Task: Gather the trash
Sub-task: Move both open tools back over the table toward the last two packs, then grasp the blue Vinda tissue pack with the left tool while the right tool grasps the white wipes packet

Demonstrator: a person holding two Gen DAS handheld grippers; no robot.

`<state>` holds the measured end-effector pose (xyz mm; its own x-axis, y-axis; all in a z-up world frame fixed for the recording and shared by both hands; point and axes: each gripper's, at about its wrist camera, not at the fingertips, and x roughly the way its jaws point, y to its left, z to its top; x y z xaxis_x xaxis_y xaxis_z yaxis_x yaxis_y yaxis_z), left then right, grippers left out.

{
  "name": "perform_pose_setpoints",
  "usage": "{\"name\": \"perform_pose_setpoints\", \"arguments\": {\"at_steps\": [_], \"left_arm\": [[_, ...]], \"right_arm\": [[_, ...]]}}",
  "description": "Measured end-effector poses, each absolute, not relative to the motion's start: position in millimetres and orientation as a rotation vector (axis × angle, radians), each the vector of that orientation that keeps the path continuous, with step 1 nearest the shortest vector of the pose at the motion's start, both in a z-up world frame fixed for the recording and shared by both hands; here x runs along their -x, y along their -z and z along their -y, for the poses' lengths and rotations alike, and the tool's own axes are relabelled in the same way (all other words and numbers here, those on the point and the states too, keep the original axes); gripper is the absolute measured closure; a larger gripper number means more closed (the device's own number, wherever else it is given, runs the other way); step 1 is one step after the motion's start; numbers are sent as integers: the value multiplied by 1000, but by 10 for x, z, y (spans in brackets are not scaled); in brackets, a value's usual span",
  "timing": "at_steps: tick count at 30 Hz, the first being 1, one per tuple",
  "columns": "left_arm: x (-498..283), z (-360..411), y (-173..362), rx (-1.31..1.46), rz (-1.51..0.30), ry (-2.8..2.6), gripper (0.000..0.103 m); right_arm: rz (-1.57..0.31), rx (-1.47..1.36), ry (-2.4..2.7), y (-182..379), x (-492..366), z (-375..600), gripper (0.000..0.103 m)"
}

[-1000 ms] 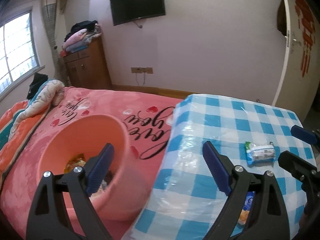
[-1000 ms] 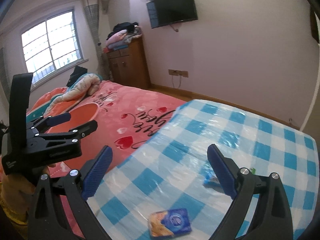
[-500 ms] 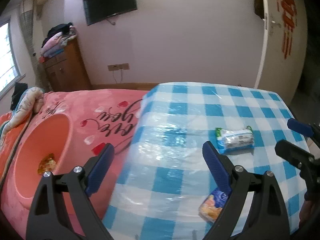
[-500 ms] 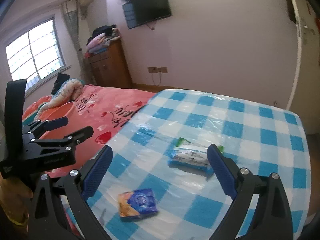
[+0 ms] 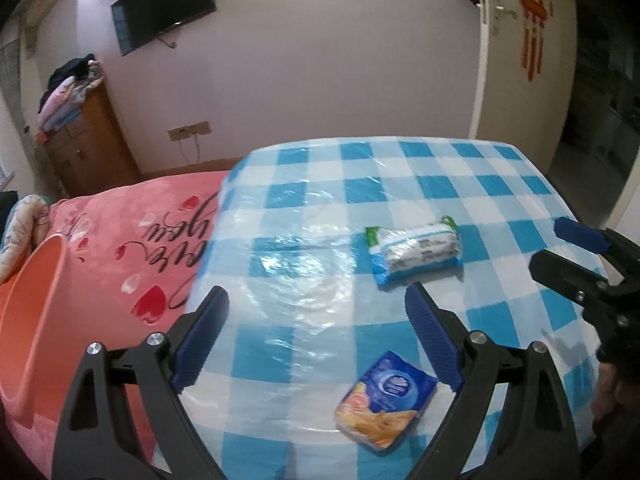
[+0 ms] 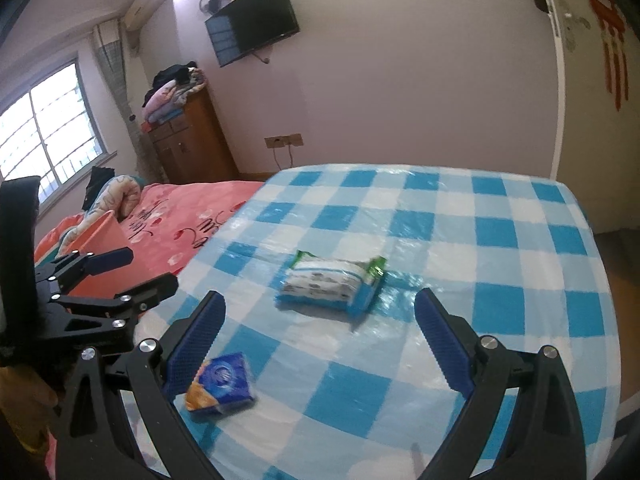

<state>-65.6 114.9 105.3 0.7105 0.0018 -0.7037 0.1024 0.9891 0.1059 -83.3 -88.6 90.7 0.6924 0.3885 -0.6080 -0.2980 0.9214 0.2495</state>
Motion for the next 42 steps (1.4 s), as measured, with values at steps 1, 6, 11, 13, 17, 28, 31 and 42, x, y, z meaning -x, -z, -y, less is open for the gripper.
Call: {"name": "perform_pose_setpoints", "arguments": {"at_steps": [1,6,11,13,17,28,31,42], "left_arm": [[667,-1124,-1027,-146,-785,76,13],[758,-1054,-897,-168,-811,186,13],[957,-970,-703,-242,-857,302,13],[1013,-949,-651,-256,-866,328,13],[1028,-949,-498,-243,-921,379,13],[827,-980,-163,-275,-1024,400,13],[780,-979,-105,-275,-1034,396,13],[779,-902,-125,-226,-990,375,37]], "right_arm": [[-717,-141,-380,-864,834,919,9],[-747,-169,-360,-681,826,1076,9],[-752,-173,-356,-613,836,1175,9],[-763,-182,-358,-562,824,1224,9],[-790,-211,-373,-483,790,1280,9],[-817,-236,-393,-403,755,1334,9],[-832,-244,-395,-370,732,1339,9],[-893,-222,-398,-283,636,1244,9]]}}
